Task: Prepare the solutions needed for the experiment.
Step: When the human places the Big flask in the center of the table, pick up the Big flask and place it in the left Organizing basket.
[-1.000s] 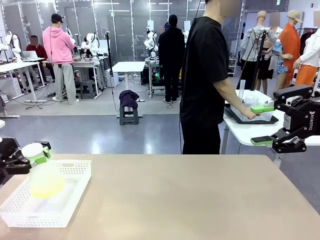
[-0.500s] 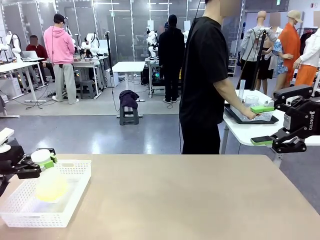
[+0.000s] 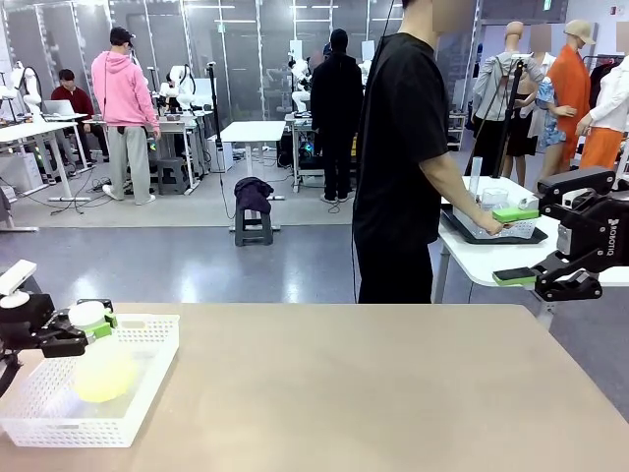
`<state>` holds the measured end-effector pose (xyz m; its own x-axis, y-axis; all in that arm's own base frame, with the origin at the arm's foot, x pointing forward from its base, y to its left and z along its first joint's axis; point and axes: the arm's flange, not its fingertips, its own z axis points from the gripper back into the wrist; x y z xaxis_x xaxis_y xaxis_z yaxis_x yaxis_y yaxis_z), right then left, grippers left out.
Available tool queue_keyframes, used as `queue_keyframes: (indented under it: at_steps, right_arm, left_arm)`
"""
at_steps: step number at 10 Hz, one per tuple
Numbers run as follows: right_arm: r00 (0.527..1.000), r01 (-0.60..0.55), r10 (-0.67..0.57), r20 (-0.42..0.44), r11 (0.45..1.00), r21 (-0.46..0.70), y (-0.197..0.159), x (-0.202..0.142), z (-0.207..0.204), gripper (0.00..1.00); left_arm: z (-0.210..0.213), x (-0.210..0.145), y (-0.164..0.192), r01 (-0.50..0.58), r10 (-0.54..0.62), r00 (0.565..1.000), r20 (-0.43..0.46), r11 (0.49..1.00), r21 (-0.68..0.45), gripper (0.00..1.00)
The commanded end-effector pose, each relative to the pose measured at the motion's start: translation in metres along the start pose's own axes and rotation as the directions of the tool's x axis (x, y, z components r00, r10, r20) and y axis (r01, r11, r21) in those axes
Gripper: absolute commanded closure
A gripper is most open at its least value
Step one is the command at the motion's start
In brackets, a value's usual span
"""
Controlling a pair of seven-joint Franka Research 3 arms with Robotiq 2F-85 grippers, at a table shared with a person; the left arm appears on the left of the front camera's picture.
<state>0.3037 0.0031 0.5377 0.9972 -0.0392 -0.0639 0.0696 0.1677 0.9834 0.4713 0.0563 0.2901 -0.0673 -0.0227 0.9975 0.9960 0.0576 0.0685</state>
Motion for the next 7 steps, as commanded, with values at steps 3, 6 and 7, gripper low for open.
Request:
queue_keyframes:
  at_steps: [3,6,7]
  right_arm:
    - [1.000,-0.014,0.014,0.005,1.000,0.016,0.000,0.000,-0.001,0.24]
    - [1.000,-0.014,0.014,0.005,1.000,0.016,0.000,0.000,-0.001,0.24]
    - [1.000,-0.014,0.014,0.005,1.000,0.016,0.000,0.000,-0.001,0.24]
  left_arm:
    - [-0.008,-0.012,0.003,0.026,-0.026,1.000,-0.004,0.999,0.026,1.00]
    - [-0.006,-0.019,-0.002,0.034,-0.033,0.999,-0.007,0.999,0.005,1.00]
    - [-0.007,-0.019,-0.003,0.023,-0.023,1.000,-0.008,1.000,0.010,0.74]
